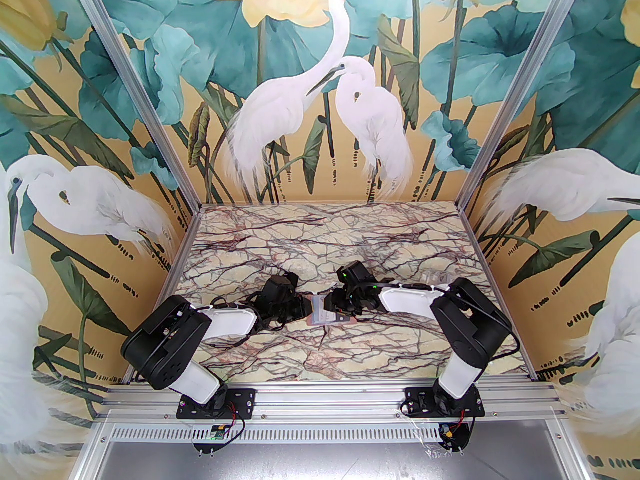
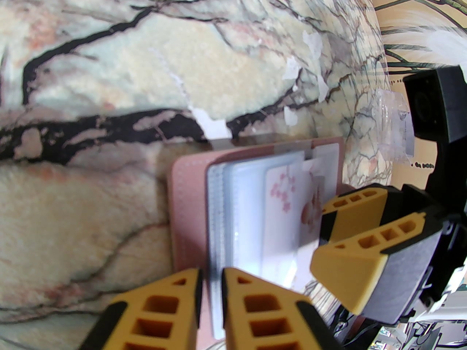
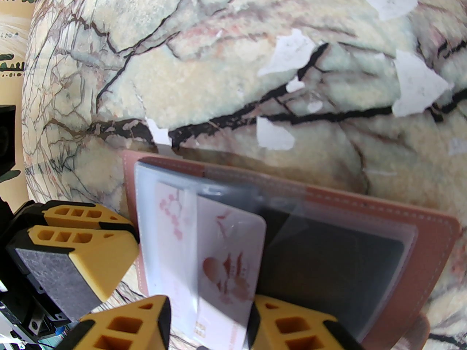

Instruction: Put the credit cards into the card holder

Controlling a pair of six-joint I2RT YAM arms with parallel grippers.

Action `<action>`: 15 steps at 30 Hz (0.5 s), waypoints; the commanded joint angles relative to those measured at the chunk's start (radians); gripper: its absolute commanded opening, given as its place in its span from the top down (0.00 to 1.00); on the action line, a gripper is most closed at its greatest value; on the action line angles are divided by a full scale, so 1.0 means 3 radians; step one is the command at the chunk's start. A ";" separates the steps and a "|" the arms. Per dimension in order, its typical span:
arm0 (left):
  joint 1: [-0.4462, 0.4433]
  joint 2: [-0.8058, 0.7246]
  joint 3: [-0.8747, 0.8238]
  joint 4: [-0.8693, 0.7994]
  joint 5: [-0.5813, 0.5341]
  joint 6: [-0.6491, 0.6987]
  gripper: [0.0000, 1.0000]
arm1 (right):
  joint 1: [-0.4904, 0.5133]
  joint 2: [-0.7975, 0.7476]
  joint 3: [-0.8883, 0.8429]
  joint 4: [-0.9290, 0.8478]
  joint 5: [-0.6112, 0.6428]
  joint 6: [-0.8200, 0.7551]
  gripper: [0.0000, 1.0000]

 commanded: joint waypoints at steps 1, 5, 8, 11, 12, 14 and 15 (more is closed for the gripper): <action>0.0002 0.0122 -0.0083 -0.0105 -0.0084 -0.0006 0.80 | 0.0030 -0.0018 0.0102 -0.0097 0.0068 -0.0048 0.58; 0.0003 0.0124 -0.0085 -0.0104 -0.0079 -0.0002 0.80 | 0.0050 0.0004 0.0131 -0.0104 0.0080 -0.0045 0.58; 0.0002 0.0119 -0.0085 -0.0099 -0.0079 -0.0002 0.80 | 0.0065 0.0029 0.0164 -0.0113 0.0082 -0.0044 0.58; 0.0000 0.0112 -0.0093 -0.0100 -0.0079 -0.0002 0.80 | 0.0080 0.0056 0.0191 -0.0120 0.0079 -0.0044 0.58; 0.0001 0.0106 -0.0093 -0.0100 -0.0084 -0.0002 0.80 | 0.0088 0.0068 0.0197 -0.0127 0.0074 -0.0047 0.58; 0.0003 0.0106 -0.0093 -0.0101 -0.0084 -0.0002 0.80 | 0.0100 0.0079 0.0200 -0.0123 0.0081 -0.0049 0.58; 0.0002 0.0106 -0.0091 -0.0099 -0.0084 -0.0002 0.80 | 0.0104 0.0081 0.0197 -0.0115 0.0083 -0.0046 0.58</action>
